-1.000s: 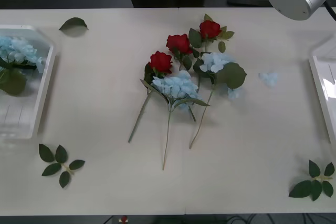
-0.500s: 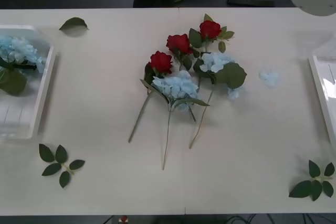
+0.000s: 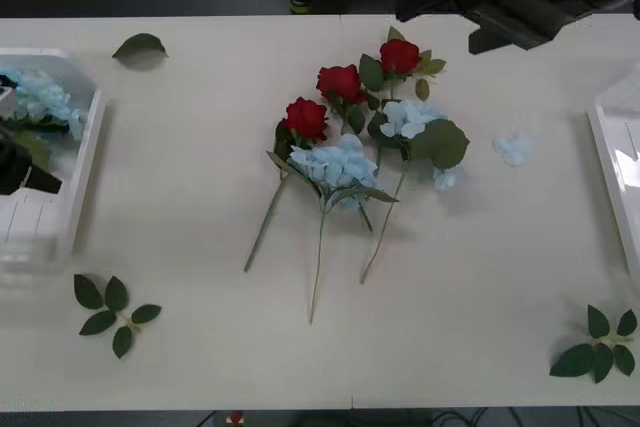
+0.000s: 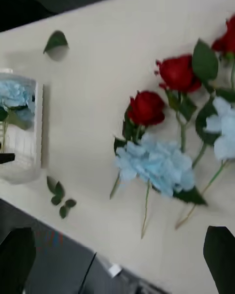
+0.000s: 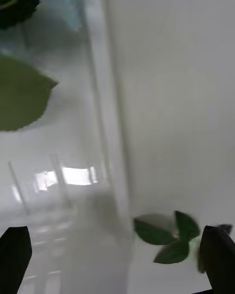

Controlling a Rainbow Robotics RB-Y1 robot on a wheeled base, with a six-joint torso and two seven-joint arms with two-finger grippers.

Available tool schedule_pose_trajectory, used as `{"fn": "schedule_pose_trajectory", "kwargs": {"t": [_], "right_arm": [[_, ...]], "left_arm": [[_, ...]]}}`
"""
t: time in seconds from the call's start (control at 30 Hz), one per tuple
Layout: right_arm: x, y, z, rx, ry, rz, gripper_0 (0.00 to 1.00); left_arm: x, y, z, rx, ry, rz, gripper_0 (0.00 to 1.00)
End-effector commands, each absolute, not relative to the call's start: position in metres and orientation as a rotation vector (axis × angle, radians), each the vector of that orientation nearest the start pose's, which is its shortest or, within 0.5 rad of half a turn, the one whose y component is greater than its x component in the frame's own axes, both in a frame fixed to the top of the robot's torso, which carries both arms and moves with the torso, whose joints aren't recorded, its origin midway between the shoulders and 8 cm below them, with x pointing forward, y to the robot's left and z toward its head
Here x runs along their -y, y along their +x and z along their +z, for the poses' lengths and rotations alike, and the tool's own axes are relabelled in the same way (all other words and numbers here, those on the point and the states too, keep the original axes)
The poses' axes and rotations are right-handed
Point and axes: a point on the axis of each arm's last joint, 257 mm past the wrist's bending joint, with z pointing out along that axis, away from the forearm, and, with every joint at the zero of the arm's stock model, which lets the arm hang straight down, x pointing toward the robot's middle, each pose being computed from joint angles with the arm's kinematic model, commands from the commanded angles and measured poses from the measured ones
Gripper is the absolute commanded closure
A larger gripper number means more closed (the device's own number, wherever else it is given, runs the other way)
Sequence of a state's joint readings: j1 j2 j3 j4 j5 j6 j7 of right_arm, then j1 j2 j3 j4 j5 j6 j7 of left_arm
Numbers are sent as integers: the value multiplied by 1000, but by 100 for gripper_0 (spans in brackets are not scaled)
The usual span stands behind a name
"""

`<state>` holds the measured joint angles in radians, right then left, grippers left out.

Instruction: Place the red flowers into the right box and the blue flowers into the left box. If a person shows an open palm, hand one flower to the person first, then continue sorting.

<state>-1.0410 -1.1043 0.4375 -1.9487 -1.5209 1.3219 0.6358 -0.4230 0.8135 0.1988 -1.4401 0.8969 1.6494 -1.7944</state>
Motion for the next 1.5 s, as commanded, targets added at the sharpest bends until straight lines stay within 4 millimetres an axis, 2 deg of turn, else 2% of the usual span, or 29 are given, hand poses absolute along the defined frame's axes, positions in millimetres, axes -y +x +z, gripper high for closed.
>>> {"fn": "schedule_pose_trajectory", "kwargs": {"t": [0.03,0.1,0.17,0.23,0.33,0.47,0.63,0.73,1.0,1.1,1.33,1.5], "right_arm": [[111,415,-15,-2671,50,735,0],[113,398,-39,-2765,139,722,0],[113,390,-54,-2804,210,720,0],[111,384,-71,-2822,263,711,0],[113,382,-108,-2825,345,630,0],[109,391,-140,-2799,412,579,0],[104,419,-187,-2714,496,459,0],[101,431,-211,-2695,533,429,0],[100,460,-255,-2655,602,368,0],[102,468,-266,-2644,625,340,0],[110,482,-298,-2632,633,281,0],[109,491,-317,-2619,628,279,0]], "left_arm": [[-364,478,-189,-2655,202,-291,0],[-335,479,-183,-2637,216,-332,0],[-314,476,-182,-2633,233,-357,0],[-295,474,-181,-2630,236,-383,0],[-253,470,-182,-2620,239,-447,0],[-217,468,-186,-2615,235,-480,0],[-174,473,-202,-2607,259,-453,0],[-157,478,-208,-2596,270,-417,0],[-115,484,-231,-2572,261,-320,0],[-108,482,-238,-2572,296,-263,0],[-108,485,-256,-2553,383,-50,0],[-107,490,-267,-2573,372,-21,0]]}}
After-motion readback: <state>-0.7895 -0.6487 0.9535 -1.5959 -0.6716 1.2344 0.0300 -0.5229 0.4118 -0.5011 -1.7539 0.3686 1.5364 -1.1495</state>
